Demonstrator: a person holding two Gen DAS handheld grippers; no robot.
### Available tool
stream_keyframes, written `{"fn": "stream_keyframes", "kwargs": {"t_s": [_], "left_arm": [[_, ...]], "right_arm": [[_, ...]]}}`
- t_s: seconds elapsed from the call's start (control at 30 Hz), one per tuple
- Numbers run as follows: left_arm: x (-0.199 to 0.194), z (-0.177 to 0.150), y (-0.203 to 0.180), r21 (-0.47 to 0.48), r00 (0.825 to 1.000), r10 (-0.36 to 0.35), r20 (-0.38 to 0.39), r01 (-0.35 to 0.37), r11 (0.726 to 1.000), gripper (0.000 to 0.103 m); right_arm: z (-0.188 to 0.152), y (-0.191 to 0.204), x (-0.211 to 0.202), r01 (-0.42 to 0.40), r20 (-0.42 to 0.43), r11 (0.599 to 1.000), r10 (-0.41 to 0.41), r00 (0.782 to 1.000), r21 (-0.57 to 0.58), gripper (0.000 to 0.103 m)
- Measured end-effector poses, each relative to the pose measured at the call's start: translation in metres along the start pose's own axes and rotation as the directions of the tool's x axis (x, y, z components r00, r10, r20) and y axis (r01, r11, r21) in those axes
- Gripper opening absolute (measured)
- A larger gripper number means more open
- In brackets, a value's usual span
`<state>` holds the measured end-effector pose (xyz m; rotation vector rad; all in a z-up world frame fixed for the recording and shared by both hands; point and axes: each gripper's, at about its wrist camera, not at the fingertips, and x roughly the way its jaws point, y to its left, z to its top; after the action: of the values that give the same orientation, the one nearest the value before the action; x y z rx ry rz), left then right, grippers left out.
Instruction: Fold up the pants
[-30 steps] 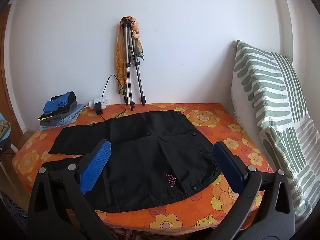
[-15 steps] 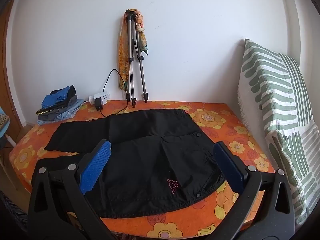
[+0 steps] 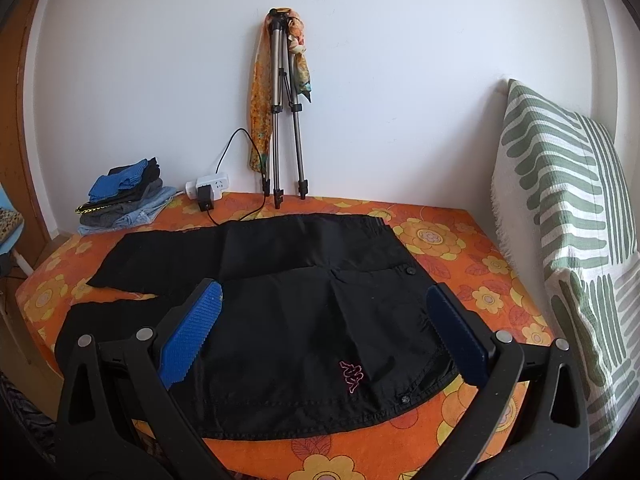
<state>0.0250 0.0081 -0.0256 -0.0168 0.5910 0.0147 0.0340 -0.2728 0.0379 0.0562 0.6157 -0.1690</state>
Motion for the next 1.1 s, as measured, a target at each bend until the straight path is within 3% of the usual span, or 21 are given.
{"fn": "stream_keyframes", "kwargs": {"t_s": [1.1], "left_arm": [[-0.005,-0.001,-0.01,0.022,1.0,-0.002,0.025,0.001,1.0,0.099]], "right_arm": [[-0.008,-0.014,0.004,0.001,-0.029,0.999,0.001,1.0,0.043,0.103]]}}
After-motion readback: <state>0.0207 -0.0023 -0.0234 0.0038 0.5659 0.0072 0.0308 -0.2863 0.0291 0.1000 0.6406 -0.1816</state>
